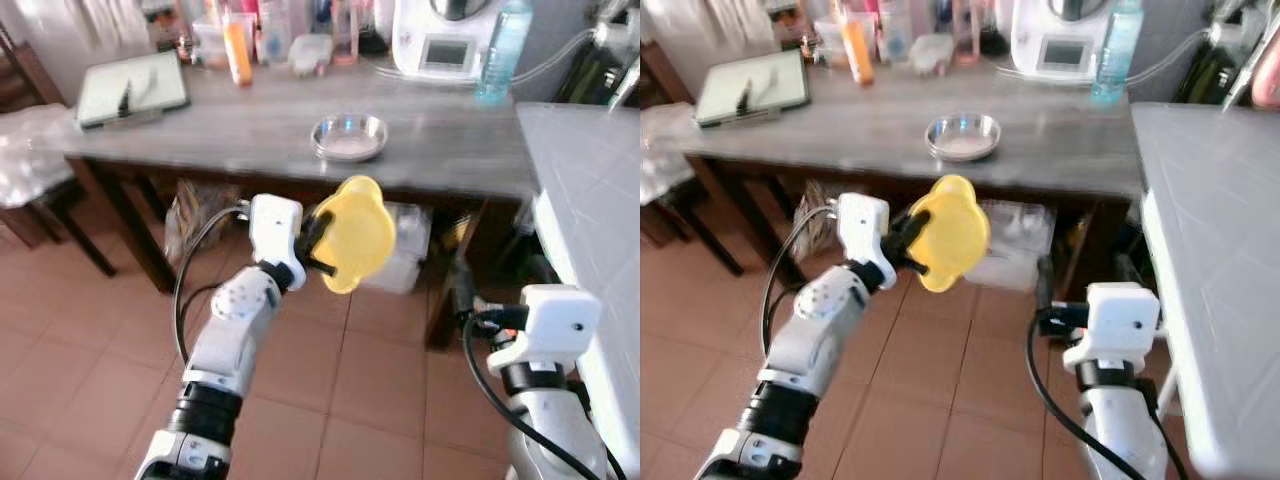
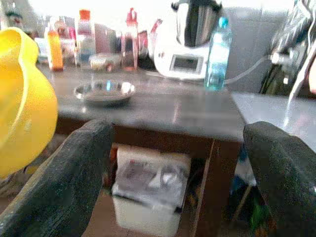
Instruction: Setting the table
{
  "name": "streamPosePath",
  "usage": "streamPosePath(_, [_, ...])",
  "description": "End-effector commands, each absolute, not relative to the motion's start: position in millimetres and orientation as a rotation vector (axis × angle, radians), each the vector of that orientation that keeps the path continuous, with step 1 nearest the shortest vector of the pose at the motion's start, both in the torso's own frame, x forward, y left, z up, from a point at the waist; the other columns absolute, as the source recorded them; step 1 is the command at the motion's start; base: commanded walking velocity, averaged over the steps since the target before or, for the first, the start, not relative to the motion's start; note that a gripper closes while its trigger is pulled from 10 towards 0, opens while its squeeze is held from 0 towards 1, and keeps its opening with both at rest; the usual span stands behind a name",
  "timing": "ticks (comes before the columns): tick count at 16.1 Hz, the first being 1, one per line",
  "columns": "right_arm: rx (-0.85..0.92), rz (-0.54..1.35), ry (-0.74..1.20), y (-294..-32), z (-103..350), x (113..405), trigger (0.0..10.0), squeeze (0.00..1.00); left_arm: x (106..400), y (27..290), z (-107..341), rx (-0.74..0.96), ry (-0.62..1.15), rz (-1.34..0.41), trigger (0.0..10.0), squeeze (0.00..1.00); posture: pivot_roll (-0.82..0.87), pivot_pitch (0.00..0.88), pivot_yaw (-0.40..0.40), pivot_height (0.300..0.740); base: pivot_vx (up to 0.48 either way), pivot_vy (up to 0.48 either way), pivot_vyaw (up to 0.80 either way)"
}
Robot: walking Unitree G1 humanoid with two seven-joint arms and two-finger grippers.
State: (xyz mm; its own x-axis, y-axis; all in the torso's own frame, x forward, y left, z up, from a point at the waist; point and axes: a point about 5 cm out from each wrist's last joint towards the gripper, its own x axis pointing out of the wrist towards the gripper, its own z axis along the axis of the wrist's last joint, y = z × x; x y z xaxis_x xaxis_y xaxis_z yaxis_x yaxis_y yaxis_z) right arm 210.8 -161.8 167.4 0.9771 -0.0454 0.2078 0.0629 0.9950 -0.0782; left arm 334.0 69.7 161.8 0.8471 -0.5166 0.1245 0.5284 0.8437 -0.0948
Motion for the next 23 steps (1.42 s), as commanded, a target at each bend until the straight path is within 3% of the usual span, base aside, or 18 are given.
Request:
streamPosePath(1, [-0.068, -0.03, -0.223, -156.4, 170.7, 210.4, 10.0, 0.0, 339.6, 81.8, 167.8, -0.11, -0.122, -0.513, 10.0, 0.0, 0.06, 0.082, 0.032, 0.74, 0.405, 0.0, 0.0])
streamPosePath(23, [-0.055, -0.002, -0.203, -154.4, 169.5, 206.1, 10.0, 0.0, 380.4, 116.4, 198.6, -0.035, -0.213, -0.38, 10.0, 0.0, 0.04, 0.085, 0.028, 0.74, 0.376, 0.0, 0.0])
